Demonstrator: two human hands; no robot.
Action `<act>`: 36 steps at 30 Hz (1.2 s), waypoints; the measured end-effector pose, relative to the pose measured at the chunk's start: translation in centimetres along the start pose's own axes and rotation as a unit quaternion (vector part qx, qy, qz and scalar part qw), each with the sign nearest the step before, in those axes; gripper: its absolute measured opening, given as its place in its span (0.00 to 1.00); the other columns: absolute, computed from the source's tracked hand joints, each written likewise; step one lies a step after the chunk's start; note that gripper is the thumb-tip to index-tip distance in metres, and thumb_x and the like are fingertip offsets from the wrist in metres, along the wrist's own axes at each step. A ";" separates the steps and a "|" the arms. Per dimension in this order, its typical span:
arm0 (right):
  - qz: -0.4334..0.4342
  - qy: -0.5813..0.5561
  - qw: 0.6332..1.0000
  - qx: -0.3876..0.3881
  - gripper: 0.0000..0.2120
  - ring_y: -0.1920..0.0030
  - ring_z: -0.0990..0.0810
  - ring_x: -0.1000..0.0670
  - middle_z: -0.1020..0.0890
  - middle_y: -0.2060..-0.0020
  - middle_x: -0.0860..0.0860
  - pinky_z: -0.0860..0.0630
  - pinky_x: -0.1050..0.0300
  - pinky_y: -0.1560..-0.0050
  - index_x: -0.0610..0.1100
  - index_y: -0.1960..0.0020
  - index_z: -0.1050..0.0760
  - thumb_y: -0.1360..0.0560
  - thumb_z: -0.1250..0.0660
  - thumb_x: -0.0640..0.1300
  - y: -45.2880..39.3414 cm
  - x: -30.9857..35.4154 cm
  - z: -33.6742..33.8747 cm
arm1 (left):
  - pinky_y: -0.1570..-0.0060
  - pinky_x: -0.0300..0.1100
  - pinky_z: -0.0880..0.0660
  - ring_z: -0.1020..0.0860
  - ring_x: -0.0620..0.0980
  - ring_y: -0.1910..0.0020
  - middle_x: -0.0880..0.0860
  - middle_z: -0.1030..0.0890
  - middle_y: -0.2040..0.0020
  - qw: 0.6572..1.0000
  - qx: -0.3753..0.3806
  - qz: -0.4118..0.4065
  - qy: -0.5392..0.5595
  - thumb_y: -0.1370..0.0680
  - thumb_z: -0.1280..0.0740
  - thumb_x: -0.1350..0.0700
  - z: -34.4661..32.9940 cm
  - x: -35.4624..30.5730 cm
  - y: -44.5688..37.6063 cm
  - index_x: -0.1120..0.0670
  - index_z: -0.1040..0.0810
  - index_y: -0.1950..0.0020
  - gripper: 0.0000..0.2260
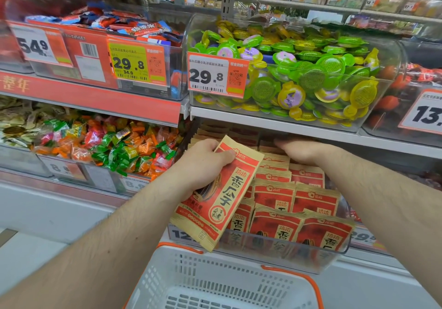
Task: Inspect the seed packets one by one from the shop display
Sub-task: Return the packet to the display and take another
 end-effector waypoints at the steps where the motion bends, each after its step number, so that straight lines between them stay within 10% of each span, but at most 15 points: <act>1: 0.017 -0.009 0.999 -0.044 0.24 0.26 0.35 0.46 0.34 0.25 0.50 0.41 0.52 0.26 0.50 0.24 0.35 0.17 0.48 0.58 -0.1 0.8 0.8 | 0.49 0.53 0.18 0.14 0.50 0.61 0.50 0.13 0.59 1.000 -0.001 -0.001 -0.001 0.18 0.37 0.46 0.0 0.0 0.0 0.51 0.23 0.46 0.09; 11: -0.066 0.075 0.995 -0.027 0.13 0.42 0.22 0.41 0.21 0.40 0.42 0.28 0.53 0.43 0.40 0.40 0.24 0.18 0.43 0.44 -1.5 0.6 0.2 | 0.48 0.54 0.18 0.14 0.50 0.61 0.50 0.13 0.59 1.000 0.003 -0.007 -0.006 0.18 0.37 0.47 -0.1 -0.1 0.1 0.52 0.23 0.46 0.10; 17: -0.042 0.122 0.981 0.142 0.15 0.59 0.15 0.46 0.14 0.56 0.46 0.21 0.51 0.47 0.42 0.56 0.18 0.20 0.43 0.42 0.3 0.5 -3.1 | 0.49 0.54 0.19 0.14 0.50 0.62 0.50 0.13 0.60 1.000 -0.007 -0.012 -0.012 0.18 0.37 0.47 -0.2 -0.2 0.2 0.51 0.23 0.47 0.09; 31: -0.087 0.058 0.961 0.256 0.15 0.50 0.15 0.39 0.14 0.52 0.43 0.23 0.40 0.39 0.43 0.52 0.14 0.22 0.39 0.48 1.3 -1.0 -5.3 | 0.58 0.45 0.20 0.15 0.46 0.64 0.48 0.14 0.60 0.999 -0.024 -0.033 -0.029 0.18 0.37 0.48 0.0 -0.8 1.0 0.49 0.23 0.47 0.07; 36: -0.048 0.134 0.973 0.181 0.15 0.57 0.14 0.49 0.13 0.59 0.53 0.20 0.53 0.51 0.50 0.59 0.15 0.22 0.38 0.48 0.7 -0.2 -3.5 | 0.54 0.48 0.19 0.15 0.47 0.64 0.48 0.14 0.60 0.999 -0.021 -0.031 -0.031 0.18 0.37 0.48 0.1 -0.8 0.9 0.49 0.23 0.48 0.06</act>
Point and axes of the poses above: each hand's wrist, its own y-axis away from the middle knuckle, its own z-axis out of the back of the hand, x = y × z, the point moved 10 cm from there along -y, towards the middle knuckle
